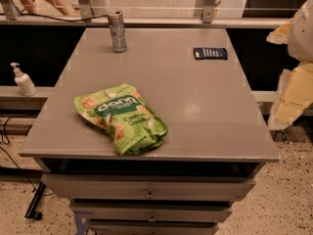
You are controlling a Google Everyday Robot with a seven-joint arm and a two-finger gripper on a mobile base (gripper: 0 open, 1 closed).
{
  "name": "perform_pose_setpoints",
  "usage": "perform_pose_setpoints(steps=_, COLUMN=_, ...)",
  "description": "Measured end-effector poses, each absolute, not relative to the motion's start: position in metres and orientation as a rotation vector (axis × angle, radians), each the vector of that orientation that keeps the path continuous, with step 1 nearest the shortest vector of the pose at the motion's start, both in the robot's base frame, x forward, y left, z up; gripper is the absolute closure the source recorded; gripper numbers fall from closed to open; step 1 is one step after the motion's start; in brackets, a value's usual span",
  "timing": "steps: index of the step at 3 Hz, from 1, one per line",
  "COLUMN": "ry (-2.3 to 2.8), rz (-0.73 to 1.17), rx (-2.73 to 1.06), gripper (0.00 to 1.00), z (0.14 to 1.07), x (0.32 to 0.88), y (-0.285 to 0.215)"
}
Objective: Move green rice chip bag near rxbar blueberry
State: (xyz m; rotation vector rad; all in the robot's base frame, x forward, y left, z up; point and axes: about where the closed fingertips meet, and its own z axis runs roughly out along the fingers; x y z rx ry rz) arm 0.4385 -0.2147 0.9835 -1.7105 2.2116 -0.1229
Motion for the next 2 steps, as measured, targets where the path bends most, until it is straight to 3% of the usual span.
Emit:
perform_pose_setpoints(steps=1, ry=2.200, rz=-0.116, rx=-1.707, gripper=0.00, z=0.980, x=0.437, y=-0.210)
perform_pose_setpoints(steps=2, ry=2.160, rz=0.007, rx=-1.686, gripper=0.00, z=0.957, x=0.441, y=-0.198)
